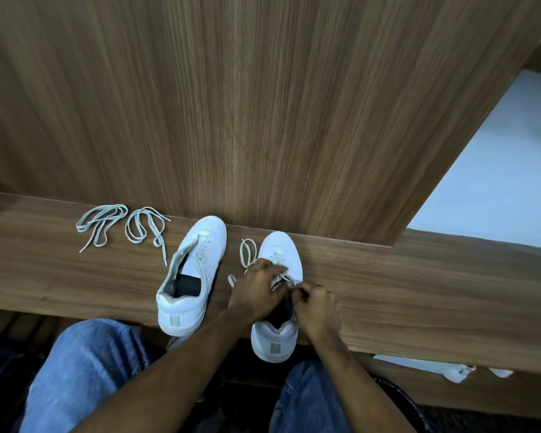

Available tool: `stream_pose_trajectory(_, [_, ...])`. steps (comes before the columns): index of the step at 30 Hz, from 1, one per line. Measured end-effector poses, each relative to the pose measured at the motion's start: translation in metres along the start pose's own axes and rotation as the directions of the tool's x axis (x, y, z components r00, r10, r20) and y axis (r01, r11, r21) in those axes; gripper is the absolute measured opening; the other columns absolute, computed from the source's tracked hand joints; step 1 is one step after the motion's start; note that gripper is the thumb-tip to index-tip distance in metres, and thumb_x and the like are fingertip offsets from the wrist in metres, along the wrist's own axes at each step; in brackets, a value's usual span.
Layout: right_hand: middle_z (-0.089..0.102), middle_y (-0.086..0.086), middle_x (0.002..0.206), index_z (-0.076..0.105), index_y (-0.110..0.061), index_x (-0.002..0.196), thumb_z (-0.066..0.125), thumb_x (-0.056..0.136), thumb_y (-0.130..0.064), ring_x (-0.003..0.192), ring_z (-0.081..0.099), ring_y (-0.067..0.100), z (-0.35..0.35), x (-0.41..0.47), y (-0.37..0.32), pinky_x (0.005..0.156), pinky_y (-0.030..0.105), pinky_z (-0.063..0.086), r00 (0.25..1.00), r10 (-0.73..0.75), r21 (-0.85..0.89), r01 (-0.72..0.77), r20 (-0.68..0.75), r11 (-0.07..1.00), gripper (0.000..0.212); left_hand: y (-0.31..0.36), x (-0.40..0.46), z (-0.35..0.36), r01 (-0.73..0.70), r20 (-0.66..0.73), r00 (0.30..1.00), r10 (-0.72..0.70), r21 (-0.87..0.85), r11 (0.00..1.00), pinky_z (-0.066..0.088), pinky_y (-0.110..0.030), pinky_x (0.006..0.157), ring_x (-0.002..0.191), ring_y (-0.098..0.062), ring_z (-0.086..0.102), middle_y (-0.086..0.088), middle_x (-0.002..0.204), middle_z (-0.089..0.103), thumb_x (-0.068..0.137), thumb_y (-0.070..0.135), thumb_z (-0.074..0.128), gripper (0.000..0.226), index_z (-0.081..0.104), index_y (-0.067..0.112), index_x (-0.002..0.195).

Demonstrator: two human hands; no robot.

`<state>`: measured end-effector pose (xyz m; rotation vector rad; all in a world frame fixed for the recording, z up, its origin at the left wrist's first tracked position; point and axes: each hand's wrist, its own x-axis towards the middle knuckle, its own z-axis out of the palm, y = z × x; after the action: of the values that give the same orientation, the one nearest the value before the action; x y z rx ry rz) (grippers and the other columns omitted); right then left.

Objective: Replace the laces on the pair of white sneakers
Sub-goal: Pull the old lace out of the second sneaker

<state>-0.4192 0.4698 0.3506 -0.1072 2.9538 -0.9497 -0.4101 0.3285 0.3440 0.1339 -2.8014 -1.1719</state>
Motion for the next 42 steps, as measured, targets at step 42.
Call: stream_pose_trajectory(42, [0.047, -0.003, 0.123, 0.048, -0.022, 0.116, 0.043, 0.096, -0.031, 0.102, 0.06, 0.027, 0.0, 0.019, -0.03, 0.07, 0.036, 0.046, 0.882, -0.424, -0.422, 0.472, 0.208, 0.774, 0.022, 0.001, -0.024, -0.023, 0.269, -0.023, 0.962, -0.271, 0.24, 0.933, 0.046, -0.035, 0.078, 0.103, -0.035, 0.06, -0.013, 0.105, 0.067, 0.091, 0.047, 0.048, 0.035, 0.067, 0.018, 0.097])
